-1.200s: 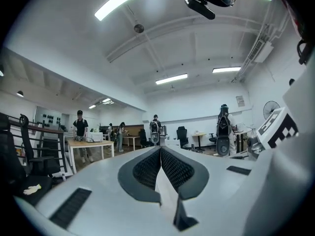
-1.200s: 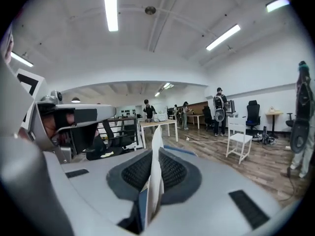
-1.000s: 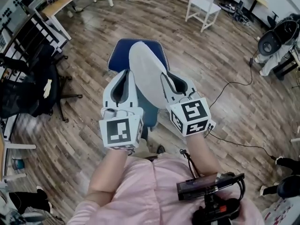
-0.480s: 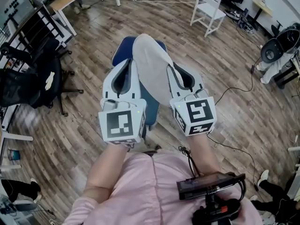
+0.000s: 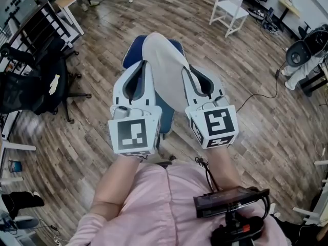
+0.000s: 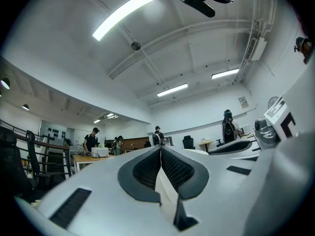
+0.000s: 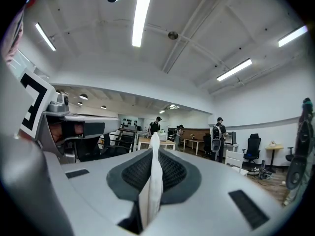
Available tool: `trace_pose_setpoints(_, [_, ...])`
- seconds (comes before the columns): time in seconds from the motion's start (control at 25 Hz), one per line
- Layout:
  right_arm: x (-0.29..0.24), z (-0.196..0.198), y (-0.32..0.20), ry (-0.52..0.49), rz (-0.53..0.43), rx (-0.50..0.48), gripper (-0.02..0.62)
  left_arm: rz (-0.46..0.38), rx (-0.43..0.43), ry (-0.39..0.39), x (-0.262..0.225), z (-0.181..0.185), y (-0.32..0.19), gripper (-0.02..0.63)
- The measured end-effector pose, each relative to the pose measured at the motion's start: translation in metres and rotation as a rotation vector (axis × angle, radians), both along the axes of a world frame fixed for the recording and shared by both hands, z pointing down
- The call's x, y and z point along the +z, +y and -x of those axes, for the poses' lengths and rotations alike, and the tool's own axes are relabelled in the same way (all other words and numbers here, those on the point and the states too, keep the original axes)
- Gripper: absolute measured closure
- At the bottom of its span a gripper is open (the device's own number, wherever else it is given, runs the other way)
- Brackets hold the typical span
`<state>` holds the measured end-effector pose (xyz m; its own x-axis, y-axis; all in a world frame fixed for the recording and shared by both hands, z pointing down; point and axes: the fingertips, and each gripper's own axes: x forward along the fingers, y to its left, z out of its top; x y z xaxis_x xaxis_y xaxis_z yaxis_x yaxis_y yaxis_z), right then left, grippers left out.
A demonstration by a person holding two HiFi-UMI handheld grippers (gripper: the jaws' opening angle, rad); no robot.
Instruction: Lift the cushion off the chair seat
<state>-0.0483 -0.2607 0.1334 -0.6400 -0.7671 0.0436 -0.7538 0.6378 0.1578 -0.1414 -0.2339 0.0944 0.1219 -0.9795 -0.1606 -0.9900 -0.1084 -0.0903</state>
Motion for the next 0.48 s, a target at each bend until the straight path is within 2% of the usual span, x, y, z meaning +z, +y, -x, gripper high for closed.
trace_pose_setpoints(0.48, [0.0012,0.002,0.0012,0.006,-0.006,-0.001,0.565,-0.001,0.008,-0.006,0.0004,-0.0041,0.0011,0.592])
